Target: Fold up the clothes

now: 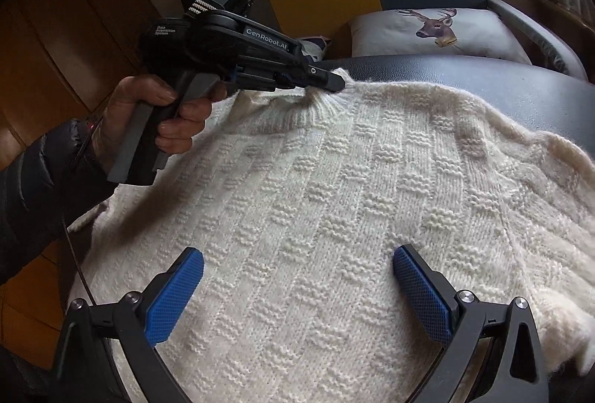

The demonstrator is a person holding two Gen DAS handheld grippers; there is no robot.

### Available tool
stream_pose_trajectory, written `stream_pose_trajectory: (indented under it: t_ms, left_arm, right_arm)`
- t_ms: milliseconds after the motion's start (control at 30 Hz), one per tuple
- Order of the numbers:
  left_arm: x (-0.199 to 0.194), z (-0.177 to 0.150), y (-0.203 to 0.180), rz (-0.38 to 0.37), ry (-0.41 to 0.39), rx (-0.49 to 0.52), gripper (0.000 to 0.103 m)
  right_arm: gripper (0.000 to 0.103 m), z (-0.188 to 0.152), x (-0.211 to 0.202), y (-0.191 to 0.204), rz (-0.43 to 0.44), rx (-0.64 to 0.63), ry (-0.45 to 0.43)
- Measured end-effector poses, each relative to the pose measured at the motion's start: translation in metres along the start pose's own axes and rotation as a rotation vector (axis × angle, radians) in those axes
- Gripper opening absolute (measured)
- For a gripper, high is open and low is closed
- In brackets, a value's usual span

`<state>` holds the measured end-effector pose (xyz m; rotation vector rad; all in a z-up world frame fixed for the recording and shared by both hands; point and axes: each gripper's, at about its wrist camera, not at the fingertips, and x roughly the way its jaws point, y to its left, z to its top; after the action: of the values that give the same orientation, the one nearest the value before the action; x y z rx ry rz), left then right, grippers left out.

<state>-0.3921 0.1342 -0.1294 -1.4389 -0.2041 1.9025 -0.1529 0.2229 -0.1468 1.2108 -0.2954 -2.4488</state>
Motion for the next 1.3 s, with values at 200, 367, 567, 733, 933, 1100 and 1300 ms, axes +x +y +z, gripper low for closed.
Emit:
stream_pose_trajectory:
  t_ms: [200,367,567,733,933,1100,1300]
  left_arm:
    - [-0.071,-0.037,0.013,0.026,-0.213,-0.074,0.024]
    - [-0.114,-0.107,0.033,0.164,-0.345,-0.081,0.024]
    - [-0.116,-0.132,0.042,0.176,-0.330,-0.063,0.024]
    - [-0.098,-0.135,0.047,0.192,-0.298,-0.037,0.024]
    - [-0.093,-0.144,0.065,0.110,-0.322,-0.109,0.023]
    - [-0.091,-0.146,0.066,0.107,-0.328,-0.116,0.022]
    - [-0.092,-0.147,0.069,0.082,-0.330,-0.143,0.021]
  right_arm:
    - [0.103,0.001,-0.002,-0.002,-0.003,0.000,0.011]
    - [0.103,0.040,-0.014,-0.001,0.133,0.084,-0.009]
    - [0.103,0.132,0.022,0.022,0.390,0.184,-0.001]
    - [0.103,0.178,0.098,0.019,0.402,0.283,0.133]
    - [0.103,0.181,0.147,0.027,0.434,0.303,0.224]
    - [0.103,0.188,0.163,0.033,0.571,0.370,0.145]
    - [0.103,0.194,0.167,0.029,0.539,0.387,0.123]
